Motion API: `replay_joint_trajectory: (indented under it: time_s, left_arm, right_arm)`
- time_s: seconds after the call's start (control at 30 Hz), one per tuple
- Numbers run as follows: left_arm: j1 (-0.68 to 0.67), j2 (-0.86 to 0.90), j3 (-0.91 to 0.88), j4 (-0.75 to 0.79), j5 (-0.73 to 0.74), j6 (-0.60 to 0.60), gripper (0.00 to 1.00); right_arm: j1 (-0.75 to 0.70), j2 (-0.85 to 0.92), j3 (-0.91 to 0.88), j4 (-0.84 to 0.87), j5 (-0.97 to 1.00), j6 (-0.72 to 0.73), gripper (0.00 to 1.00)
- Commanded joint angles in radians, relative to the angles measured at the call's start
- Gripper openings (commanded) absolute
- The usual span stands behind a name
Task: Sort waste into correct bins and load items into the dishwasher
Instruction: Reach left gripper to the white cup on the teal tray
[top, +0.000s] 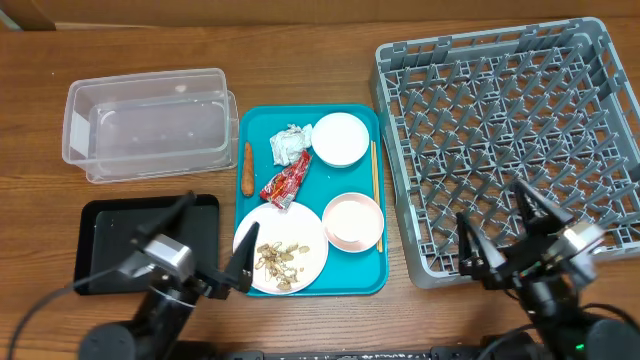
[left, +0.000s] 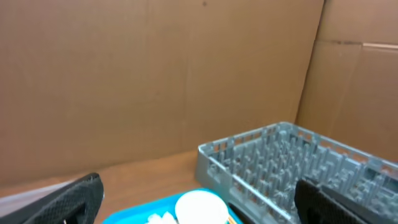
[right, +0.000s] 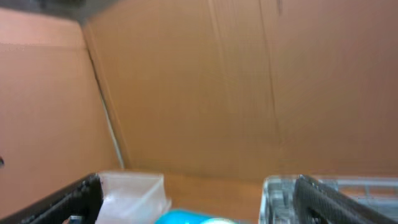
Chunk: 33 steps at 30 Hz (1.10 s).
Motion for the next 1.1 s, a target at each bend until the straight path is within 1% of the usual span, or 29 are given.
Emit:
replay_joint_trajectory:
  time_s: [0.0,0.07,0.17,0.23,0.3,0.4,0.47,0.57,0.6,0.67,0.73,0.8,0.83,0.87,0.9,0.93,1.07]
  left_arm:
    - [-0.002,0.150,0.222,-0.137,0.013,-0.005,1.00]
    - [-0.002,0.241,0.351,-0.263,0.018,-0.001,1.00]
    - [-0.002,0.371,0.532,-0.474,0.023,0.027,1.00]
    - [-0.002,0.436,0.623,-0.588,0.029,0.034,1.00]
    - [-0.002,0.486,0.690,-0.666,0.040,0.032,1.00]
    - [-0.002,0.517,0.713,-0.729,0.051,0.028,1.00]
    - [-0.002,0.527,0.712,-0.730,0.082,0.029,1.00]
    - [-0.002,0.549,0.712,-0.731,0.168,0.028,1.00]
    - [-0.002,0.557,0.712,-0.739,0.175,0.024,1.00]
    - [-0.002,0.585,0.712,-0.780,0.134,-0.004,1.00]
    - [-0.002,0.625,0.712,-0.850,0.065,-0.038,1.00]
    - [-0.011,0.682,0.711,-0.917,0.062,-0.041,1.00]
    - [-0.024,0.709,0.711,-0.936,0.059,-0.044,0.96]
    - [-0.039,0.732,0.711,-0.946,0.055,-0.044,0.90]
    - [-0.064,0.761,0.711,-0.953,0.041,-0.047,0.85]
    - [-0.100,0.800,0.711,-0.955,0.006,-0.062,0.82]
    - [-0.283,0.956,0.711,-0.932,-0.172,-0.124,0.80]
  right_arm:
    - [-0.005,0.150,0.225,-0.155,-0.035,-0.001,1.00]
    - [-0.004,0.248,0.363,-0.297,-0.092,-0.029,1.00]
    - [-0.004,0.391,0.551,-0.492,-0.166,-0.031,1.00]
    - [-0.005,0.468,0.641,-0.578,-0.204,-0.031,1.00]
    - [-0.005,0.520,0.686,-0.613,-0.244,-0.028,1.00]
    - [-0.005,0.565,0.696,-0.639,-0.341,-0.027,1.00]
    - [-0.004,0.596,0.696,-0.642,-0.368,-0.025,1.00]
    - [-0.003,0.653,0.696,-0.692,-0.368,0.025,1.00]
    - [-0.003,0.665,0.696,-0.713,-0.349,0.028,1.00]
    - [-0.003,0.701,0.696,-0.784,-0.240,0.041,1.00]
    - [-0.003,0.735,0.696,-0.850,-0.113,0.090,1.00]
    - [-0.003,0.765,0.696,-0.883,-0.061,0.101,1.00]
    - [-0.003,0.773,0.696,-0.887,-0.054,0.102,1.00]
    - [-0.003,0.781,0.696,-0.886,-0.055,0.103,1.00]
    - [-0.003,0.787,0.696,-0.881,-0.055,0.110,1.00]
    - [-0.003,0.793,0.696,-0.872,-0.055,0.113,1.00]
    - [-0.003,0.808,0.696,-0.850,-0.055,0.133,1.00]
